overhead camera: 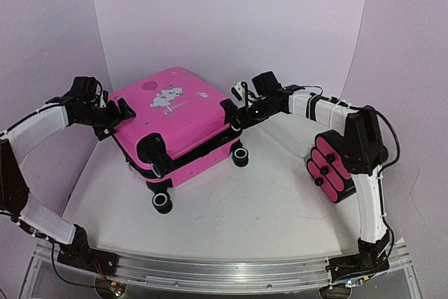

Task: Open, take out, and arrange the luggage

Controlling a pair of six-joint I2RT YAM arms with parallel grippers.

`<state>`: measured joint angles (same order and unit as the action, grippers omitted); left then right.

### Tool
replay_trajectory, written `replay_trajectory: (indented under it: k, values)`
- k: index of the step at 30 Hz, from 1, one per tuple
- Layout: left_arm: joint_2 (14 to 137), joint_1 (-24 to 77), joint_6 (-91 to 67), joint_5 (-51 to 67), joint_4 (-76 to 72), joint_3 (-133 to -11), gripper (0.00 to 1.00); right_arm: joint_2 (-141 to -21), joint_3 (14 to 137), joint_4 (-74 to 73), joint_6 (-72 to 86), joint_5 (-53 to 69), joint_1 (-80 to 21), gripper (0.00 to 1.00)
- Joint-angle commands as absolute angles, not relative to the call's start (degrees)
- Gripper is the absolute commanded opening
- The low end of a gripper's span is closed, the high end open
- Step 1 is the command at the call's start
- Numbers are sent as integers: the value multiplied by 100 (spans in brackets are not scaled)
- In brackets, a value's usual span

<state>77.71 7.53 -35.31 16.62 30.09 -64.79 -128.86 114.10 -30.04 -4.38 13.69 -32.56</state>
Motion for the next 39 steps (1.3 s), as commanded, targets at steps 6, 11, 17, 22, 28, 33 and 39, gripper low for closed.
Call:
replay_trajectory:
  k: [6, 11, 17, 22, 28, 33, 39]
  values:
    - [9925, 308, -2353, 2631, 3114, -8993, 99, -10843, 9441, -1957, 2329, 16, -5173, 0]
    - [9960, 316, -1925, 1830, 4178, -10101, 99, -10700, 9554, -1973, 3344, -420, -5554, 0]
    - [7880, 705, -1626, 1338, 4591, -9254, 97, -10328, 9826, -2227, 3618, -969, -5931, 0]
    - [6307, 1981, -1818, 1975, 4370, -7843, 92, -10257, 10164, -2266, 3895, -684, -6034, 0]
    - [5175, 4294, -2431, 960, 2718, -5941, 83, -10247, 10634, -2061, 4467, 252, -6057, 0]
    - [5289, 6481, -1372, -2110, 2253, -5546, 85, -10158, 10774, -1799, 5006, 861, -6056, 0]
    - [5766, 7692, 1310, -4543, -967, -4047, 94, -10048, 10983, -1543, 5472, 1132, -6070, 0]
